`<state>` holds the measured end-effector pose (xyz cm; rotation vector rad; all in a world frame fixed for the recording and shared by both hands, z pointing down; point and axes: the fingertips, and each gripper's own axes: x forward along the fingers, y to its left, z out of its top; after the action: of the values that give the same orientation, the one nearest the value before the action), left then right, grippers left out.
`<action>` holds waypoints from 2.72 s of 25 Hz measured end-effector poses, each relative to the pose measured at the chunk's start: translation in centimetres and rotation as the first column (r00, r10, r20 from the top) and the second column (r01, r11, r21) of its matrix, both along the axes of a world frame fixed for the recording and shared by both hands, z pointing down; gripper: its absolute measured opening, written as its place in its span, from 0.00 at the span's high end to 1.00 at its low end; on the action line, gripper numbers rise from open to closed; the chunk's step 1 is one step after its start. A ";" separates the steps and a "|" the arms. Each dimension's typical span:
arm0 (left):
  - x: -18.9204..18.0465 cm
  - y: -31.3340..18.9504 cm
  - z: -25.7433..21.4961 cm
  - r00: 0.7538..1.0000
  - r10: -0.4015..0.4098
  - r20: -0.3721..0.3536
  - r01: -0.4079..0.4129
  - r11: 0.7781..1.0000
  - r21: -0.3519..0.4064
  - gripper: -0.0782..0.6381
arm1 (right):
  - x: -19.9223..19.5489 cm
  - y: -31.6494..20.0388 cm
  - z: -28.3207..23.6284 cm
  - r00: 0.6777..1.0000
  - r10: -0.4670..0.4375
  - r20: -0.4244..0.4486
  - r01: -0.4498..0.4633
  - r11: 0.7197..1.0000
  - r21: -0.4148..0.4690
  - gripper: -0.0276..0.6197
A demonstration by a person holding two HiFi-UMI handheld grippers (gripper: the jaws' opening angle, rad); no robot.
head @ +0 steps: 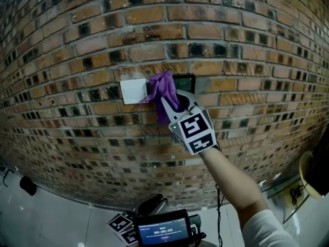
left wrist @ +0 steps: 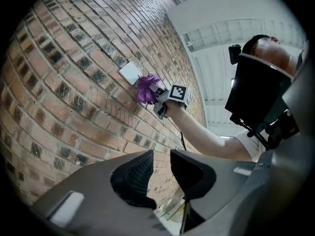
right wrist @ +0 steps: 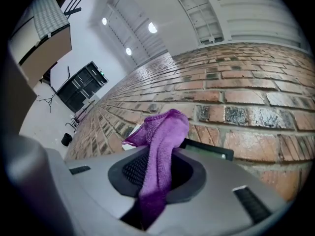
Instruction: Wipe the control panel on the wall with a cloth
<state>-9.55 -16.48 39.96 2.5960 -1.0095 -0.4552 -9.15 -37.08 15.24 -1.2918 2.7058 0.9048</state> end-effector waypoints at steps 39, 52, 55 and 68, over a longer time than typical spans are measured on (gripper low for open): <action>3.2 0.4 0.2 0.996 0.089 0.011 -0.089 0.996 -0.008 0.74 | 12.2 0.1 -1.8 0.976 0.207 0.063 -0.210 0.976 0.051 0.84; -0.2 0.8 0.3 1.000 -0.008 0.016 0.008 1.000 -0.013 0.74 | 1.1 1.1 -1.0 1.000 0.010 0.024 -0.011 0.999 0.035 0.84; -0.9 0.9 0.3 1.000 -0.026 0.015 0.027 1.000 -0.016 0.74 | -0.3 0.5 -0.5 1.000 -0.003 0.016 0.003 1.000 0.019 0.84; -0.2 0.9 0.3 1.000 -0.011 0.010 0.011 1.000 -0.021 0.74 | 1.5 -1.0 0.2 0.999 0.043 0.004 -0.043 0.999 -0.006 0.84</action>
<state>-9.72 -15.56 40.30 2.5773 -1.0271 -0.4327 -7.63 -38.08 15.43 -1.3557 2.6896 0.8977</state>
